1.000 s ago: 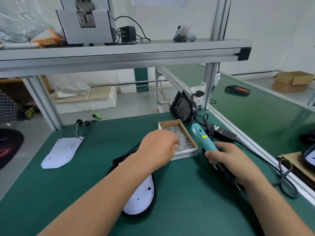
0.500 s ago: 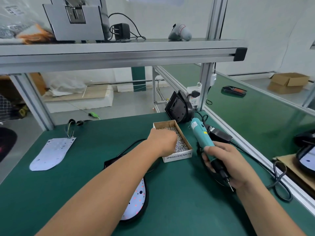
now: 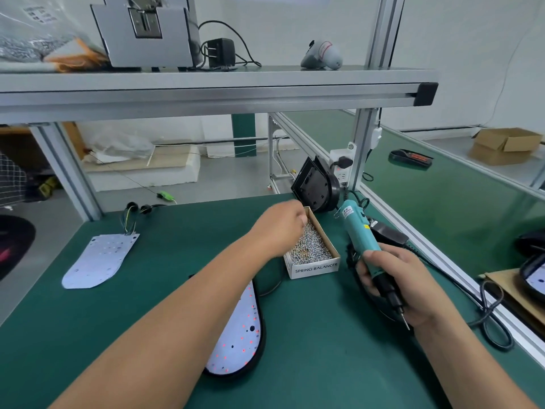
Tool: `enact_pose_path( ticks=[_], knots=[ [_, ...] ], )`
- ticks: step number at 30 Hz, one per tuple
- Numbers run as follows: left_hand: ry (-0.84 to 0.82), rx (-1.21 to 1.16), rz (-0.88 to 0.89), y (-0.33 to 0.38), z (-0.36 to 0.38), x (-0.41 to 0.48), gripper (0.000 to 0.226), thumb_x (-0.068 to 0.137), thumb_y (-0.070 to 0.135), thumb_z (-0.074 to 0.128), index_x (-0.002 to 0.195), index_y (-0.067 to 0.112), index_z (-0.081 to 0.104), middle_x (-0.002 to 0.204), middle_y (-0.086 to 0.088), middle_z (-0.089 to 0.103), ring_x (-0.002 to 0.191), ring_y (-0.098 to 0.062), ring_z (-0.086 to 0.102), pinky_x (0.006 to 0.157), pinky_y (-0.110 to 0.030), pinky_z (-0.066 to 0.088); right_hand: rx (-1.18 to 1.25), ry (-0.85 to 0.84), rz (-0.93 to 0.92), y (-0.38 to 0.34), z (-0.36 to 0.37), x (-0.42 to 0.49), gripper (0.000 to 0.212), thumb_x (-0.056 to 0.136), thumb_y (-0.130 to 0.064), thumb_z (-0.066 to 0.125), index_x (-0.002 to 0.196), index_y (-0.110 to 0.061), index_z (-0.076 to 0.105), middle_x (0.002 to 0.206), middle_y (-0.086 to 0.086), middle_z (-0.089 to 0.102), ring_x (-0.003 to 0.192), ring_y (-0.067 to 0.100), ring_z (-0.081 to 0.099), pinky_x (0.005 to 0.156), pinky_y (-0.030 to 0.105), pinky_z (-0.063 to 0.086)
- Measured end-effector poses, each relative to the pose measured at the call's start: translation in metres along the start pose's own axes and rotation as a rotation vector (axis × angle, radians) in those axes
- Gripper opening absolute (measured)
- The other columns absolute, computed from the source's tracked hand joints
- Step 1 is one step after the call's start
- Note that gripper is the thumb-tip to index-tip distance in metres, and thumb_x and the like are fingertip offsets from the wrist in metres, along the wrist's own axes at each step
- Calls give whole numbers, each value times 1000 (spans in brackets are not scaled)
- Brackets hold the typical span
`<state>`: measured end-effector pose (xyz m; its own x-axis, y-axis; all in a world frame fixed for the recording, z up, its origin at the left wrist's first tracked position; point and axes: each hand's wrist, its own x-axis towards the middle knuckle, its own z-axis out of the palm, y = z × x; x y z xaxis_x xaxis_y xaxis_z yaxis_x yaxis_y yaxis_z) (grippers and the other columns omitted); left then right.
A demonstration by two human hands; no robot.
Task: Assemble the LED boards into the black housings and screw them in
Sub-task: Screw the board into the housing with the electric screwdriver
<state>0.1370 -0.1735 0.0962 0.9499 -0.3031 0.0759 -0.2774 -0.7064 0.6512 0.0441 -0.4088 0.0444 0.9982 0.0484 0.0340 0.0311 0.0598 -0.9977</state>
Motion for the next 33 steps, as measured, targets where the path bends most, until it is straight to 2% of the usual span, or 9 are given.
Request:
enact_pose_path(
  ticks=[2, 5, 8, 13, 15, 18, 20, 26, 33],
  knots=[
    [20, -553, -156, 8, -16, -14, 18, 109, 11, 46, 99, 6, 60, 87, -9, 67, 61, -15, 56, 49, -26, 49, 53, 20, 2, 1, 0, 0, 22, 84, -26, 68, 85, -5, 64, 77, 17, 59, 58, 24, 50, 46, 27, 44],
    [-30, -1243, -322, 2, -41, -50, 18, 107, 8, 48, 91, 10, 57, 76, -6, 59, 52, -8, 44, 38, -16, 33, 136, 63, 9, 3, 1, 0, 18, 84, -26, 67, 85, -9, 66, 83, 17, 61, 63, 24, 52, 47, 29, 45],
    [-88, -1526, -413, -22, -57, -94, 12, 96, 7, 50, 85, 12, 53, 75, -6, 57, 50, -9, 39, 34, -15, 26, 220, 60, 10, 6, 8, -1, 19, 82, -22, 64, 94, -7, 61, 83, 15, 61, 62, 23, 55, 48, 29, 47],
    [-112, -1556, -508, -55, -59, -149, 7, 84, 12, 51, 78, 13, 51, 73, -4, 49, 50, -8, 30, 32, -15, 18, 399, 32, 51, 4, 44, -1, 31, 80, -17, 68, 109, -6, 59, 80, 11, 58, 64, 23, 59, 51, 32, 52],
    [-114, -1519, -514, -64, -57, -162, 7, 83, 14, 54, 76, 14, 53, 73, -3, 48, 51, -8, 27, 33, -15, 16, 433, 60, 62, -1, 64, -2, 23, 91, -27, 70, 102, -8, 62, 77, 8, 60, 64, 21, 61, 52, 30, 55],
    [-89, -1460, -472, -72, -59, -172, 8, 85, 16, 61, 78, 13, 58, 75, -4, 52, 51, -6, 27, 34, -14, 16, 519, 99, 57, -14, 98, 1, 34, 97, -45, 65, 92, -11, 66, 72, 2, 59, 59, 17, 58, 49, 27, 53],
    [-67, -1465, -429, -76, -60, -176, 7, 87, 16, 63, 82, 11, 61, 79, -6, 56, 51, -6, 31, 34, -13, 20, 587, 85, 2, -26, 123, 3, 35, 97, -47, 66, 89, -13, 68, 71, 1, 58, 59, 15, 57, 51, 25, 53],
    [-102, -1457, -355, -86, -58, -182, 2, 88, 9, 70, 86, 10, 69, 88, -9, 62, 56, -7, 39, 36, -15, 30, 820, -23, -205, -59, 178, 17, 8, 98, -20, 66, 103, -15, 65, 77, 0, 59, 71, 17, 63, 66, 29, 55],
    [-148, -1413, -331, -84, -49, -184, 8, 101, 3, 60, 96, 7, 65, 88, -11, 63, 59, -8, 41, 40, -16, 32, 915, 8, -197, -41, 186, 19, 7, 101, -17, 59, 101, -13, 65, 72, -4, 48, 62, 11, 51, 58, 24, 48]
  ],
)
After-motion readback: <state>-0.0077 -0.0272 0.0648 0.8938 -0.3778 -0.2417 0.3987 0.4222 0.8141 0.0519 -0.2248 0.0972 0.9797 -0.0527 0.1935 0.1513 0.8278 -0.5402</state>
